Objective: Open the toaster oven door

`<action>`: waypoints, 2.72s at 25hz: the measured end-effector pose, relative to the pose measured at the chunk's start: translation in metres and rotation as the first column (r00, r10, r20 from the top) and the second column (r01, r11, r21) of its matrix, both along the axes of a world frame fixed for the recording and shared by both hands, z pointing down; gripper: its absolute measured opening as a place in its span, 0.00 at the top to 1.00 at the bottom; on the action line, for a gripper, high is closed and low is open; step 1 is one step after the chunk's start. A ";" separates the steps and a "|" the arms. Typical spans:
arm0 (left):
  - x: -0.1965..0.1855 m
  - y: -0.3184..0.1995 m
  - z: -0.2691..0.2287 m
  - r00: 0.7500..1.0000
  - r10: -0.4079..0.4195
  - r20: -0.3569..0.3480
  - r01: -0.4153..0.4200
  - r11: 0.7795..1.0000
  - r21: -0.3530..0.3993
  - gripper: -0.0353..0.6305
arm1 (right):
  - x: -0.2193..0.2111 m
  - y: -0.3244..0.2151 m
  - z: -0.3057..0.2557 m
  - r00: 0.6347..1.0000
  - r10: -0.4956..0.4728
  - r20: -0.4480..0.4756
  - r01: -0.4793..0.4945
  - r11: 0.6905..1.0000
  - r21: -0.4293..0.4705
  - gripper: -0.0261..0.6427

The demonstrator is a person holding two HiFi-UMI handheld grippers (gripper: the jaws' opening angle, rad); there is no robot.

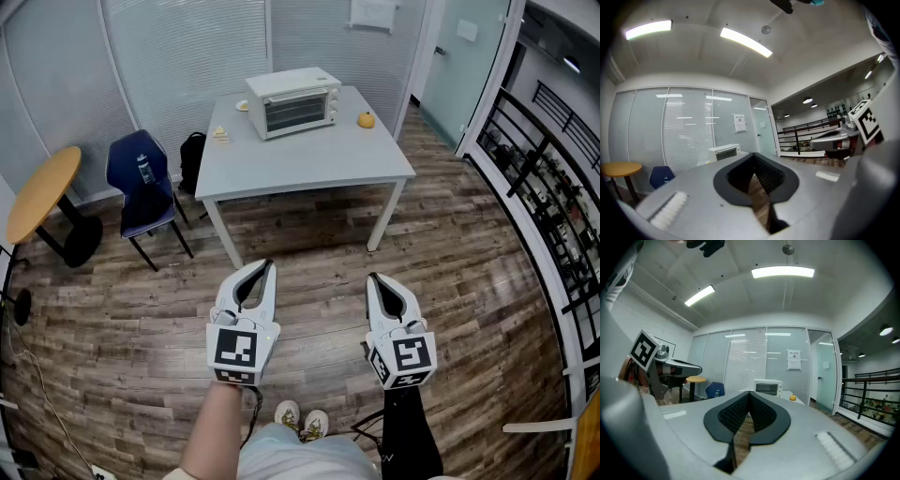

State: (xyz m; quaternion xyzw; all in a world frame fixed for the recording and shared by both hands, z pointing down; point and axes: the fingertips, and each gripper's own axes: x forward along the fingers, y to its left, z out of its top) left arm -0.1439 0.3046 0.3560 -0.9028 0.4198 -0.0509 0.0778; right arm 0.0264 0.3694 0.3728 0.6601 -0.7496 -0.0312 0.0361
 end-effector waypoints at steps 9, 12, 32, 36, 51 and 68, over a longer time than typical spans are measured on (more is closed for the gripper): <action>-0.044 -0.008 -0.006 1.000 0.024 -0.019 -0.023 0.999 0.028 0.86 | -0.053 -0.011 -0.005 0.999 0.003 -0.033 -0.003 1.000 -0.004 0.96; -0.054 -0.012 -0.005 0.999 0.028 -0.018 -0.028 0.999 0.019 0.86 | -0.062 -0.012 -0.009 1.000 0.023 -0.005 -0.023 0.999 0.023 0.96; 0.011 -0.108 -0.012 0.998 0.048 -0.044 -0.046 0.998 0.036 0.86 | -0.008 -0.117 -0.028 1.000 0.025 -0.011 -0.023 0.994 0.103 0.96; 0.030 -0.134 -0.017 0.998 0.043 -0.048 -0.041 0.998 0.039 0.86 | 0.014 -0.147 -0.032 1.000 0.018 -0.007 -0.017 0.994 0.109 0.96; 0.096 -0.246 -0.031 0.997 -0.044 -0.070 0.046 0.998 0.032 0.86 | 0.087 -0.263 -0.034 0.999 -0.043 -0.004 0.043 0.996 0.079 0.96; 0.124 -0.343 -0.022 0.991 -0.116 -0.062 0.118 0.993 0.020 0.86 | 0.131 -0.370 -0.022 0.995 -0.092 0.026 0.090 0.994 0.069 0.96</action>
